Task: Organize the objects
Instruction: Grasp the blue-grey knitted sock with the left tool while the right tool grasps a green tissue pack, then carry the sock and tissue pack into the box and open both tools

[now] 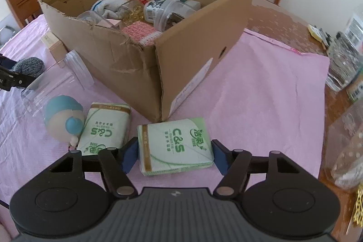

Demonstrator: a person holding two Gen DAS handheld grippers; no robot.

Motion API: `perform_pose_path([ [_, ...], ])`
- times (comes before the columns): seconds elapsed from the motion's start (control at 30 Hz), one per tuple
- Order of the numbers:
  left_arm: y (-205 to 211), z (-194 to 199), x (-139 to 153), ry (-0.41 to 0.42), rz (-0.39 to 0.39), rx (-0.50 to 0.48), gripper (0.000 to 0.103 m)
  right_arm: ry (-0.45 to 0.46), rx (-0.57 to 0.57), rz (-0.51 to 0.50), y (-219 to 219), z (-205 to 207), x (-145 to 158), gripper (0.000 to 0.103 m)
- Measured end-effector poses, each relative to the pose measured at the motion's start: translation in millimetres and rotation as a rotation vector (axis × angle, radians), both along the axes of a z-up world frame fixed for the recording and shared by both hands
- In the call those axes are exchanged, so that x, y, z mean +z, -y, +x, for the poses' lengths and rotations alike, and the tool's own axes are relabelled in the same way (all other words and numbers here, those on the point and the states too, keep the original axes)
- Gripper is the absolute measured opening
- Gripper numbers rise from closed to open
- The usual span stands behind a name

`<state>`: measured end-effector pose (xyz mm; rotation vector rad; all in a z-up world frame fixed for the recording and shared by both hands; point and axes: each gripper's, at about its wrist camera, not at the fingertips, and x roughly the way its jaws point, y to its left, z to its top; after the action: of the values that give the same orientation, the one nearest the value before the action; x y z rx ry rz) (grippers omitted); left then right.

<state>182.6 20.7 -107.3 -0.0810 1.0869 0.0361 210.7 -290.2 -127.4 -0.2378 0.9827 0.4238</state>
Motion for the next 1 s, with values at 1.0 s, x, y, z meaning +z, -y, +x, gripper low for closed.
perform_pose_path([
  [1.0, 9.0, 22.3, 128.3, 0.105, 0.065, -0.36, 0.074, 0.192, -0.093, -0.005, -22.4, -40.3, 128.4, 0.07],
])
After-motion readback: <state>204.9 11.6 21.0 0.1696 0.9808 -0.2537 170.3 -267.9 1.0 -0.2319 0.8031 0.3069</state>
